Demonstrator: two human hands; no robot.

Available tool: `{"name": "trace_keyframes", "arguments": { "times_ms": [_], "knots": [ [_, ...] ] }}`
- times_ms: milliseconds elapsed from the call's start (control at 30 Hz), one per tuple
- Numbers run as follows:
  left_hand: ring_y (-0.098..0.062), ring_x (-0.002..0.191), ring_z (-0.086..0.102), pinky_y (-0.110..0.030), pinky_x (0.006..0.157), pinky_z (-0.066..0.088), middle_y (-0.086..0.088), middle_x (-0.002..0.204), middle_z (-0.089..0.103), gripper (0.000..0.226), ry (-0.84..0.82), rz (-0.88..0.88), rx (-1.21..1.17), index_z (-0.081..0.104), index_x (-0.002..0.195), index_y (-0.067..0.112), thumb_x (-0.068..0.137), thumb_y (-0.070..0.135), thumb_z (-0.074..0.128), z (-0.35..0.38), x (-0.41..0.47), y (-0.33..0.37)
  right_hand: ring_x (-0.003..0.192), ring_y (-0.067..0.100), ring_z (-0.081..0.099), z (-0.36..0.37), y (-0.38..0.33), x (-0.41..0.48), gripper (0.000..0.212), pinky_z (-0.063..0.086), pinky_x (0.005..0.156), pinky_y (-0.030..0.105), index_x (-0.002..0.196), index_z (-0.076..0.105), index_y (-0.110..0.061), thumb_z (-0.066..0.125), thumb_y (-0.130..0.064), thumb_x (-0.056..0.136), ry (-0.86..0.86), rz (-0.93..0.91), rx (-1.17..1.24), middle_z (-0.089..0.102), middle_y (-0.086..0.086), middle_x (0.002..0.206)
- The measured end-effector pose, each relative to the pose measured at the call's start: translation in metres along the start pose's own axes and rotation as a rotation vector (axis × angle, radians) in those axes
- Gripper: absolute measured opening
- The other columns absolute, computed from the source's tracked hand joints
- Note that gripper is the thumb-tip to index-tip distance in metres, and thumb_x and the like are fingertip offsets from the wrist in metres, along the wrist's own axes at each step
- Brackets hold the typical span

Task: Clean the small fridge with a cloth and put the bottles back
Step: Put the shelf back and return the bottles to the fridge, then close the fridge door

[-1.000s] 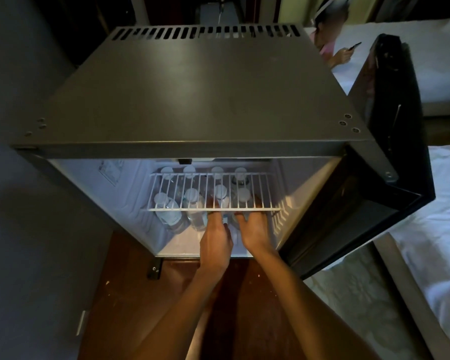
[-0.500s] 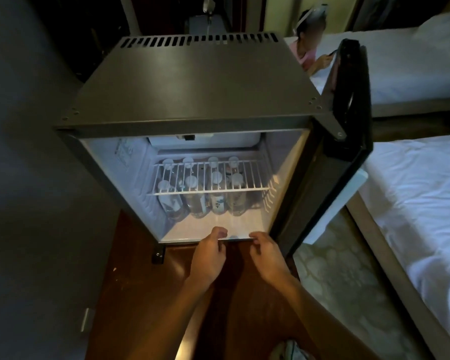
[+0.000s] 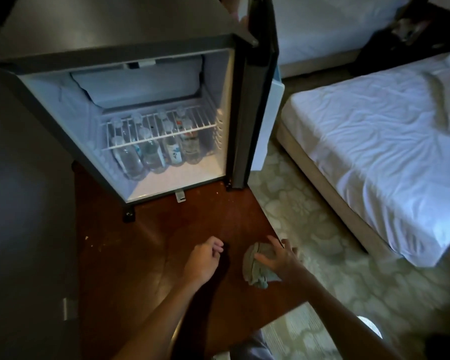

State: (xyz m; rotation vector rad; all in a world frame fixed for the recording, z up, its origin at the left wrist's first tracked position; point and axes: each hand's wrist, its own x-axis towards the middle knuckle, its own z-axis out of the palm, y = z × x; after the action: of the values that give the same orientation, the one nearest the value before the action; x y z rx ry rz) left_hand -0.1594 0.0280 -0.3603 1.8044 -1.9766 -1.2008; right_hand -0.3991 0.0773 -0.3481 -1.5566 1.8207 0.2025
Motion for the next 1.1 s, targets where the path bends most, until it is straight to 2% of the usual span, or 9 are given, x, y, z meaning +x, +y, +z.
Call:
{"name": "trace_keyframes", "arguments": {
  "times_ms": [100, 167, 267, 333, 400, 567, 767, 933, 1100],
  "knots": [
    [0.003, 0.091, 0.060, -0.019, 0.080, 0.050, 0.020, 0.097, 0.065, 0.023, -0.005, 0.005, 0.012, 0.061, 0.107, 0.031, 0.098, 0.012, 0.052, 0.006, -0.018, 0.001, 0.144, 0.047, 0.012, 0.021, -0.010, -0.015, 0.104, 0.025, 0.114, 0.062, 0.153, 0.016, -0.039, 0.054, -0.082, 0.066, 0.100, 0.178, 0.305, 0.013, 0.016, 0.157],
    [0.003, 0.088, 0.060, -0.013, 0.073, 0.045, 0.019, 0.098, 0.065, 0.023, -0.017, 0.013, 0.016, 0.061, 0.106, 0.030, 0.098, 0.012, 0.052, 0.007, -0.030, 0.001, 0.142, 0.050, 0.010, 0.033, -0.020, -0.015, 0.099, 0.025, 0.114, 0.060, 0.154, 0.014, -0.037, 0.069, -0.065, 0.076, 0.061, 0.240, 0.368, 0.013, 0.017, 0.155],
    [0.003, 0.085, 0.060, -0.009, 0.069, 0.041, 0.017, 0.099, 0.066, 0.021, -0.030, 0.018, 0.010, 0.061, 0.107, 0.029, 0.097, 0.013, 0.052, 0.006, -0.047, -0.006, 0.131, 0.048, 0.021, 0.048, -0.025, -0.017, 0.090, 0.046, 0.100, 0.053, 0.146, 0.027, -0.040, 0.076, -0.051, 0.072, 0.153, 0.280, 0.405, 0.021, 0.011, 0.146],
    [0.003, 0.085, 0.060, -0.011, 0.073, 0.044, 0.015, 0.104, 0.066, 0.020, -0.058, 0.014, -0.009, 0.060, 0.110, 0.029, 0.097, 0.015, 0.053, 0.006, -0.055, -0.012, 0.125, 0.041, 0.031, 0.055, -0.024, -0.020, 0.078, 0.049, 0.089, 0.041, 0.138, 0.039, -0.037, 0.079, -0.044, 0.072, 0.211, 0.313, 0.487, 0.031, 0.006, 0.136],
    [0.001, 0.089, 0.060, -0.016, 0.079, 0.048, 0.013, 0.111, 0.064, 0.020, -0.085, -0.011, -0.053, 0.059, 0.115, 0.029, 0.097, 0.021, 0.057, 0.005, -0.062, -0.018, 0.117, 0.033, 0.044, 0.058, -0.029, -0.024, 0.070, 0.050, 0.092, 0.041, 0.131, 0.047, -0.035, 0.081, -0.042, 0.071, 0.233, 0.299, 0.580, 0.040, 0.002, 0.124],
    [-0.012, 0.117, 0.054, -0.037, 0.099, 0.048, 0.015, 0.129, 0.052, 0.049, -0.151, -0.150, -0.403, 0.046, 0.131, 0.039, 0.087, 0.050, 0.067, -0.001, -0.077, -0.022, 0.096, 0.019, 0.069, 0.056, -0.054, -0.027, 0.052, 0.061, 0.081, 0.041, 0.112, 0.060, -0.031, 0.083, -0.026, 0.066, 0.269, 0.086, 0.829, 0.065, 0.006, 0.113],
    [-0.024, 0.117, 0.057, -0.044, 0.091, 0.054, 0.004, 0.134, 0.052, 0.074, -0.193, -0.312, -0.872, 0.037, 0.137, 0.046, 0.074, 0.062, 0.074, -0.021, -0.091, -0.018, 0.093, 0.013, 0.072, 0.025, -0.107, -0.050, 0.042, 0.060, 0.081, 0.033, 0.113, 0.063, -0.026, 0.078, -0.006, 0.078, 0.191, -0.128, 1.020, 0.073, 0.002, 0.103],
    [-0.030, 0.117, 0.059, -0.056, 0.093, 0.052, -0.005, 0.135, 0.053, 0.073, -0.242, -0.286, -1.216, 0.038, 0.139, 0.040, 0.077, 0.042, 0.076, -0.038, -0.101, -0.016, 0.102, 0.013, 0.069, 0.016, -0.132, -0.055, 0.052, 0.058, 0.084, 0.030, 0.123, 0.057, -0.026, 0.080, -0.010, 0.080, 0.127, -0.274, 0.996, 0.069, 0.000, 0.112],
    [-0.032, 0.116, 0.062, -0.054, 0.093, 0.054, -0.011, 0.132, 0.059, 0.071, -0.076, -0.249, -1.390, 0.049, 0.136, 0.035, 0.075, 0.022, 0.082, -0.051, -0.098, -0.011, 0.108, 0.008, 0.064, -0.004, -0.151, -0.046, 0.050, 0.057, 0.091, 0.031, 0.126, 0.051, -0.031, 0.077, -0.026, 0.084, 0.035, -0.362, 0.750, 0.064, -0.004, 0.119]
  ]
}}
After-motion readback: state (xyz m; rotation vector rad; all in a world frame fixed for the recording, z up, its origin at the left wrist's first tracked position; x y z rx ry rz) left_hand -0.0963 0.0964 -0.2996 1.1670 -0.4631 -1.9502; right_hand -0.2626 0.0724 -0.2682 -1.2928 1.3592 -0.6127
